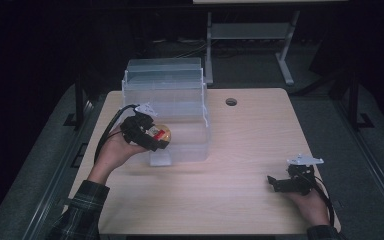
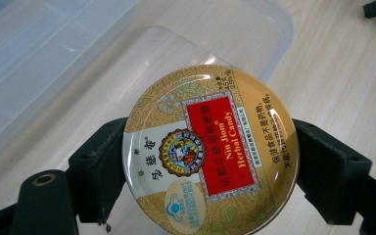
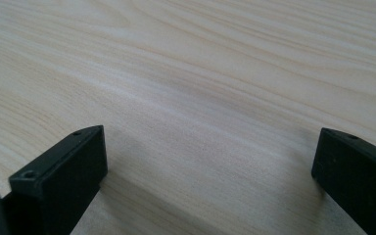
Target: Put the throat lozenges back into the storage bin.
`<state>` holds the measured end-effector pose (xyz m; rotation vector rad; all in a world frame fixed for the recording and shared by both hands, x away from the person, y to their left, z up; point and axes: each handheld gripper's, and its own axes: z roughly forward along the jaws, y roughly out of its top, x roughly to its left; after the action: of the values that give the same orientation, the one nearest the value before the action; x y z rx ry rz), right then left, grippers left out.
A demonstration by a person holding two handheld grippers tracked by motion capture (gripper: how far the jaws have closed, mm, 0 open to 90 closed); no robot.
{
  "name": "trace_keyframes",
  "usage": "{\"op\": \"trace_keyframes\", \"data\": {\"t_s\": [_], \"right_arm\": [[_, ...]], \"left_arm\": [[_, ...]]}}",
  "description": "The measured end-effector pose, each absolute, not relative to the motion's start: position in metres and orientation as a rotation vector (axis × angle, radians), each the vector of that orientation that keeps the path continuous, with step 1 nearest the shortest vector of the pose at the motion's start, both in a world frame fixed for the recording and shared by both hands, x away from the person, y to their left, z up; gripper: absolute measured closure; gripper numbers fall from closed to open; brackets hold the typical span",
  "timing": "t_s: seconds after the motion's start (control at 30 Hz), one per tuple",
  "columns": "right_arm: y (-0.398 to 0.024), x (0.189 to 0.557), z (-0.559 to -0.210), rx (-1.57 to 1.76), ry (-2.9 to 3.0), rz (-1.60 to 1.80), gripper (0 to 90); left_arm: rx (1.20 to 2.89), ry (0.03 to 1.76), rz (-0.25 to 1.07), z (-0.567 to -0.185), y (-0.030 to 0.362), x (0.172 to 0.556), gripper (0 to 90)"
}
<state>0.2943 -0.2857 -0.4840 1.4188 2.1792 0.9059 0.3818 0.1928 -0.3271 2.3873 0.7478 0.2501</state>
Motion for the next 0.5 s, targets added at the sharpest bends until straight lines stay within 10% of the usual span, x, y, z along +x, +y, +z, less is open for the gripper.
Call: {"op": "trace_keyframes", "data": {"t_s": [0.5], "right_arm": [[-0.286, 0.294, -0.484, 1.422, 2.178, 0.906, 0.0]], "left_arm": [[2.376, 0.839, 0.296, -0.325, 0.217, 0.394, 19.5]]}}
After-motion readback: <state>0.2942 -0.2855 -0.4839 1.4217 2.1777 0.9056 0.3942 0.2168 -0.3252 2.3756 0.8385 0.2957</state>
